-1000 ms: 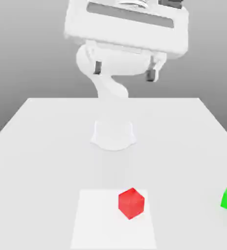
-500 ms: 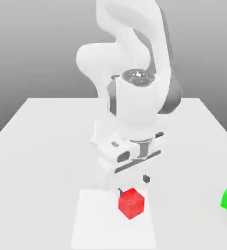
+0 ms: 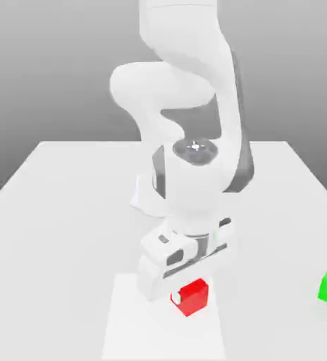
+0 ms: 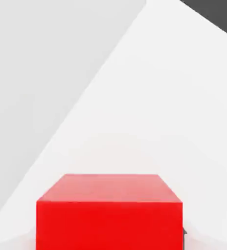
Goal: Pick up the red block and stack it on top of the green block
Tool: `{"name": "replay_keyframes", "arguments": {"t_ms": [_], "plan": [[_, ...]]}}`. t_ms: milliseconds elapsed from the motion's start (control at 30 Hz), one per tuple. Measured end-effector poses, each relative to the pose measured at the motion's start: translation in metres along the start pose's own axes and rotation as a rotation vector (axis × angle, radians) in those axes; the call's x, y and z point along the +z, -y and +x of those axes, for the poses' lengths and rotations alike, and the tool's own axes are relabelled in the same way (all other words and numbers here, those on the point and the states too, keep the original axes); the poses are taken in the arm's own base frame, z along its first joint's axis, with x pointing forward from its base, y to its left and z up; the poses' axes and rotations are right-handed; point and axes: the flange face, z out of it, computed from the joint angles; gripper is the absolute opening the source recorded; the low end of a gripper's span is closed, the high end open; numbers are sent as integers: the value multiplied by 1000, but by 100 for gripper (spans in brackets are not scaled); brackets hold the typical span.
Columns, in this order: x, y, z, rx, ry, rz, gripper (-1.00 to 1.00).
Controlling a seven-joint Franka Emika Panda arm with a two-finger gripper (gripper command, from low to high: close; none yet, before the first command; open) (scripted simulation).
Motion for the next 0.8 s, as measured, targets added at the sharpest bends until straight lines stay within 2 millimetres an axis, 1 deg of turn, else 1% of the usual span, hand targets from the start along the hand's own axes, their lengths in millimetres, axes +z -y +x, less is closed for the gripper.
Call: {"name": "replay_keyframes", "arguments": {"t_ms": [200, 233, 400, 533, 667, 800], "plan": [[-40, 1, -2, -5, 3, -3, -100], [-44, 9, -2, -16, 4, -2, -100], [-54, 80, -7, -121, 6, 3, -100], [-61, 136, -18, -190, 8, 5, -100], [-69, 190, -35, -254, 8, 4, -100], [-76, 242, -60, -315, 7, 1, -100]]}}
